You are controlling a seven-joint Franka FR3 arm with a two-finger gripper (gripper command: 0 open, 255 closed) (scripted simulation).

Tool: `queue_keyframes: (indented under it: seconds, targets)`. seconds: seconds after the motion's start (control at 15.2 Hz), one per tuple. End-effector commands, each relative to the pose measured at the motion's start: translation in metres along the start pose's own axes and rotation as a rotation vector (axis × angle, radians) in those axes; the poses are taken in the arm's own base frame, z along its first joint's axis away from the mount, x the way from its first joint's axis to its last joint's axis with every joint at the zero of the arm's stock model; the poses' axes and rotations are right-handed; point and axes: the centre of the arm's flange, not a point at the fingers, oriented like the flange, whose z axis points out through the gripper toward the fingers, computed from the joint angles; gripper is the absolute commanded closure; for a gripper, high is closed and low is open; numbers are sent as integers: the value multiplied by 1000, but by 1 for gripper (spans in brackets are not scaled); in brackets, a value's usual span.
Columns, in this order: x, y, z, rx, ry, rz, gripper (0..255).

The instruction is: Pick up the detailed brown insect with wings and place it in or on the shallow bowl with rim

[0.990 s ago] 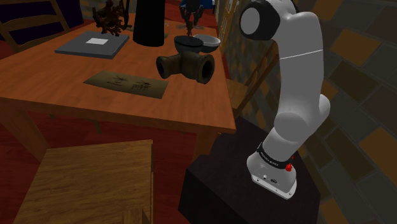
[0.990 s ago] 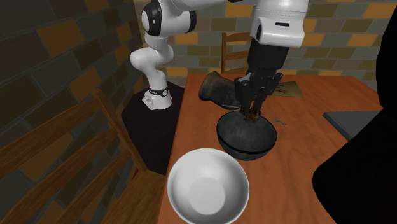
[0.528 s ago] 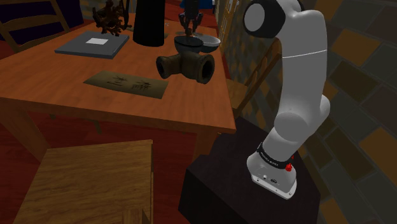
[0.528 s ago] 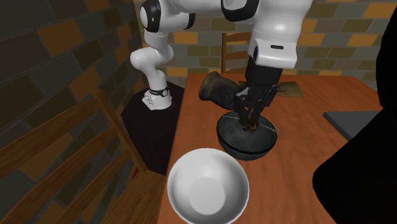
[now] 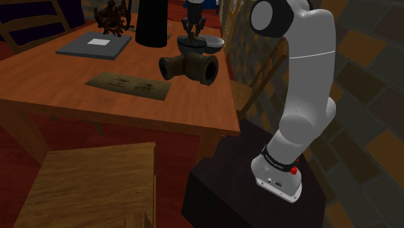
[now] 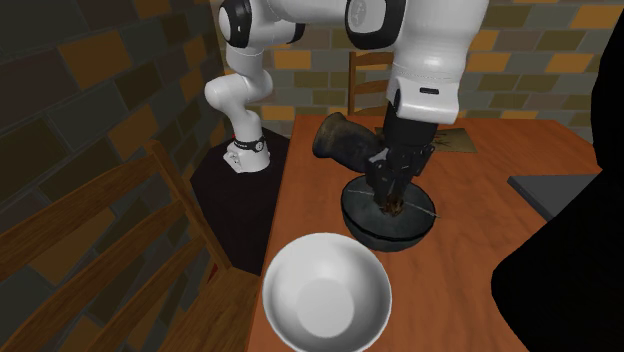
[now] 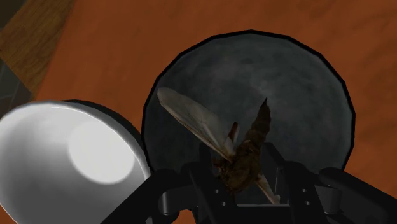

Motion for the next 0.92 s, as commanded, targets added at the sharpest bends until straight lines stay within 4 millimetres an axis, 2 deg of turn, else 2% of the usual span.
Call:
queue_keyframes:
  seconds: [0.0,0.07,0.13,0.46,0.73,0.86]
  targets:
    - [0,-1,3,-1,-6,-1,255]
    - [0,-1,3,-1,-6,-1,255]
    - [0,-1,3,-1,-6,-1,0]
    - [0,-1,3,-1,-6,-1,0]
    - [0,-1,-47,-1,-6,-1,0]
    - [0,-1,-47,-1,-6,-1,0]
